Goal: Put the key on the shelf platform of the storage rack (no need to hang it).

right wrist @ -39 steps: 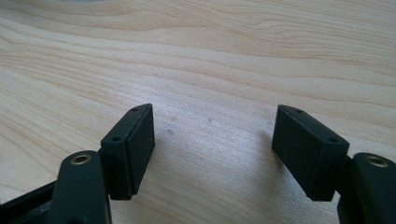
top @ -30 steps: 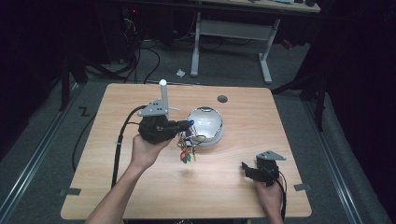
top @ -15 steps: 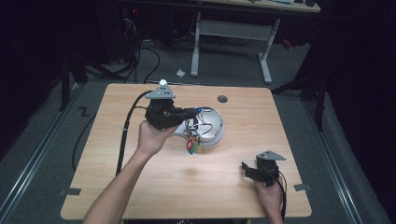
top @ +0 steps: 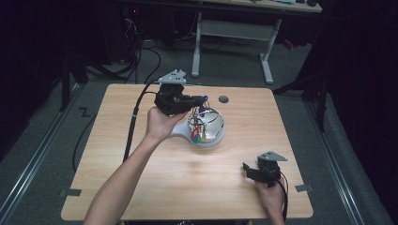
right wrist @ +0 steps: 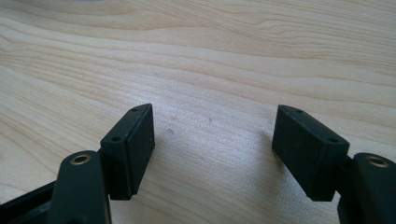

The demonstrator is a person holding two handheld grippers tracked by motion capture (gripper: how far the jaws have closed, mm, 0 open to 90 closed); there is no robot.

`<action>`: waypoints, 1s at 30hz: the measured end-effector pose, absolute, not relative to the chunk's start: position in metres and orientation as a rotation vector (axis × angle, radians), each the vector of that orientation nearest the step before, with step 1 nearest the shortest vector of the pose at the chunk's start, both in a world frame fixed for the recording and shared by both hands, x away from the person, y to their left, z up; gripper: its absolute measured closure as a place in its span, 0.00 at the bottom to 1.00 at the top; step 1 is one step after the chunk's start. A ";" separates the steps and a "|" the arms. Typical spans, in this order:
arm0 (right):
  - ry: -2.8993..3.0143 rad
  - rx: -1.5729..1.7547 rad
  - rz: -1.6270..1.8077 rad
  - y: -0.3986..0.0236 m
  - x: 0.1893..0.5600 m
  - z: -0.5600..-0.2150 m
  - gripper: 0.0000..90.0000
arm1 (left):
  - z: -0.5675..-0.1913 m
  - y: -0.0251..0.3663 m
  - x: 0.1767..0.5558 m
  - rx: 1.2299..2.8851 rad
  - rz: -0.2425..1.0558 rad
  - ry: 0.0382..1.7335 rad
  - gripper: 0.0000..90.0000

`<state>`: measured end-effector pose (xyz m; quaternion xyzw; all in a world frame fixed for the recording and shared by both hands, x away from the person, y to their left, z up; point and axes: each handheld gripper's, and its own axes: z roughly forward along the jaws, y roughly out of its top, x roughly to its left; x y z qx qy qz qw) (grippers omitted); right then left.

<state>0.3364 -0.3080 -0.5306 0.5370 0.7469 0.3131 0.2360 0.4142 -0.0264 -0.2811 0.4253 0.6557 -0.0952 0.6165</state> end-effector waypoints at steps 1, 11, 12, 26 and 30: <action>2.048 1.473 0.859 -0.308 0.336 -0.531 0.33 | -0.282 -0.028 0.417 0.985 -0.208 1.502 0.97; 2.051 1.471 0.859 -0.308 0.336 -0.531 0.33 | -0.287 -0.042 0.436 0.966 -0.181 1.524 0.97; 2.052 1.469 0.858 -0.308 0.336 -0.531 0.33 | -0.290 -0.044 0.439 0.963 -0.176 1.523 0.97; 2.055 1.467 0.860 -0.308 0.336 -0.531 0.33 | -0.315 -0.055 0.458 0.938 -0.147 1.586 0.97; 2.054 1.468 0.860 -0.308 0.336 -0.531 0.33 | -0.322 -0.053 0.461 0.931 -0.141 1.591 0.96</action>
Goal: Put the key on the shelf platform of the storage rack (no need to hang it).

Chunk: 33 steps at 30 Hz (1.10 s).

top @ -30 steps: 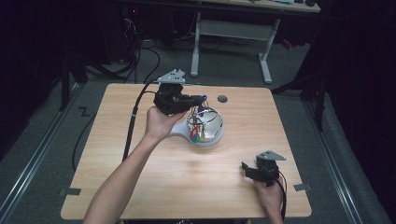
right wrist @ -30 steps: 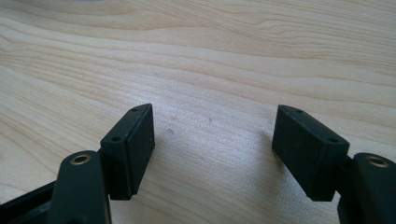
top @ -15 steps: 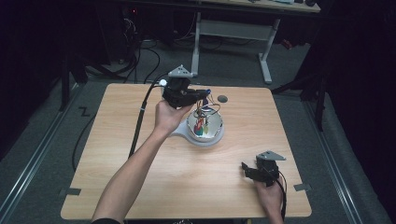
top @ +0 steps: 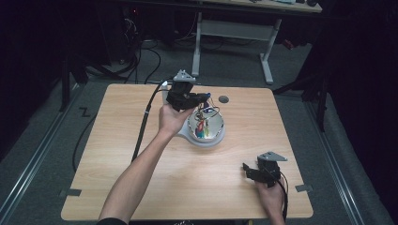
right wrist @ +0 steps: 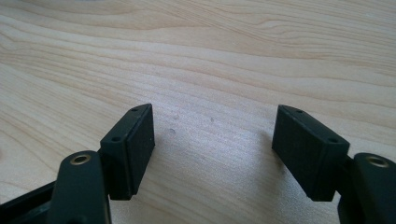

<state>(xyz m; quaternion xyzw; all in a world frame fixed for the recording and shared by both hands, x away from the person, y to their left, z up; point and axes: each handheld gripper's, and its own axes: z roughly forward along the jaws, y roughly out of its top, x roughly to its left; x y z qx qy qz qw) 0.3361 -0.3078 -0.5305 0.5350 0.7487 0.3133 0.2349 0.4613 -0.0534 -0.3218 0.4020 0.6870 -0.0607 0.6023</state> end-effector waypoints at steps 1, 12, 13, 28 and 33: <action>2.055 1.468 0.860 -0.308 0.336 -0.530 0.33 | -0.325 -0.053 0.463 0.928 -0.136 1.590 0.96; 2.053 1.468 0.860 -0.308 0.336 -0.531 0.33 | -0.352 -0.061 0.468 0.945 -0.109 1.625 0.96; 2.053 1.467 0.860 -0.308 0.336 -0.531 0.33 | -0.354 -0.061 0.469 0.949 -0.112 1.625 0.96; 2.055 1.466 0.861 -0.308 0.336 -0.531 0.33 | -0.376 -0.071 0.464 0.981 -0.091 1.625 0.96; 2.055 1.466 0.861 -0.308 0.336 -0.531 0.33 | -0.381 -0.070 0.469 0.974 -0.086 1.645 0.96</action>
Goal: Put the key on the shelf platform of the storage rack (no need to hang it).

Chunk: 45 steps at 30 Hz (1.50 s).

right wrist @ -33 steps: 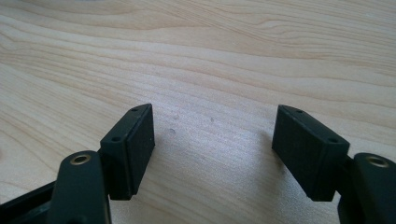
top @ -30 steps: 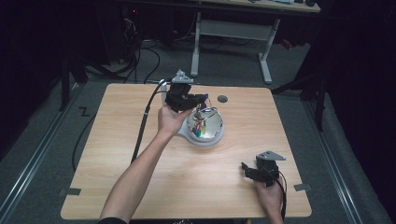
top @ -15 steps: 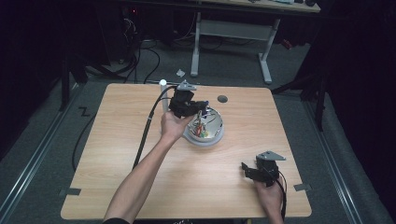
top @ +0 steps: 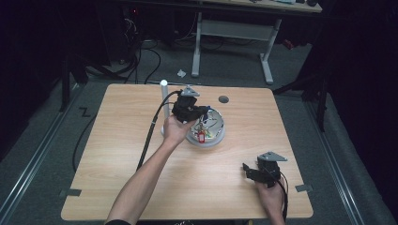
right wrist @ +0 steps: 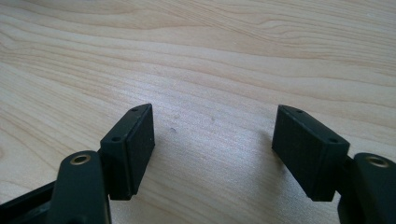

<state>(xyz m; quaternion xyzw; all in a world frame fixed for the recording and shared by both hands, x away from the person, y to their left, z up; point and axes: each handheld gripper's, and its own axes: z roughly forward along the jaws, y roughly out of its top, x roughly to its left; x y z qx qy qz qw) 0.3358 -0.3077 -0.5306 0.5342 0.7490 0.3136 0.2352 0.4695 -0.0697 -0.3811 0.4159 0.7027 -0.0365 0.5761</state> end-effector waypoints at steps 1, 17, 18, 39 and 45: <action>2.055 1.465 0.861 -0.308 0.336 -0.531 0.33 | -0.382 -0.070 0.471 0.968 -0.084 1.649 0.96; 2.056 1.466 0.861 -0.308 0.336 -0.531 0.33 | -0.367 -0.066 0.483 0.883 -0.077 1.643 0.96; 2.056 1.466 0.861 -0.308 0.336 -0.531 0.33 | -0.368 -0.067 0.483 0.886 -0.075 1.650 0.96; 2.056 1.465 0.861 -0.308 0.336 -0.531 0.33 | -0.403 -0.078 0.484 0.959 -0.040 1.690 0.96; 2.056 1.465 0.861 -0.308 0.336 -0.531 0.33 | -0.415 -0.083 0.482 1.006 -0.033 1.718 0.95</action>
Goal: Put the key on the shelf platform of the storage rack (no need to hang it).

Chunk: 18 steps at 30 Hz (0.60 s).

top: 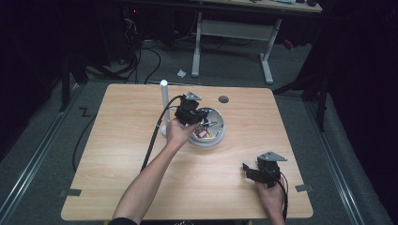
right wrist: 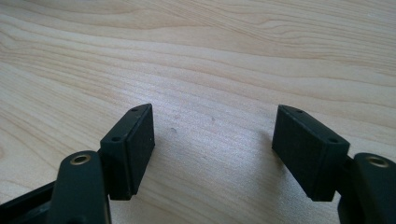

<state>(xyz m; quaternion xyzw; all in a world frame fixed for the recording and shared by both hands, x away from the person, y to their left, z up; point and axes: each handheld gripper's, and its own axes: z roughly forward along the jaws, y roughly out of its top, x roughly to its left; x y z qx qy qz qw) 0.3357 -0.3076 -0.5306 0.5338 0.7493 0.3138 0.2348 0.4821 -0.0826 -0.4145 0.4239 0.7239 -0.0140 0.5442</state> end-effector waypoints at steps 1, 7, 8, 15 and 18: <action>2.056 1.465 0.861 -0.308 0.336 -0.531 0.33 | -0.416 -0.083 0.482 1.013 -0.035 1.719 0.95; 2.056 1.465 0.861 -0.308 0.336 -0.531 0.33 | -0.421 -0.084 0.481 1.049 -0.025 1.730 0.86; 2.056 1.465 0.861 -0.308 0.336 -0.531 0.33 | -0.421 -0.083 0.480 1.038 -0.034 1.738 0.83; 2.056 1.466 0.861 -0.308 0.336 -0.531 0.33 | -0.418 -0.074 0.479 1.003 -0.024 1.754 0.64; 2.056 1.466 0.861 -0.308 0.336 -0.531 0.33 | -0.413 -0.067 0.476 0.993 -0.012 1.745 0.58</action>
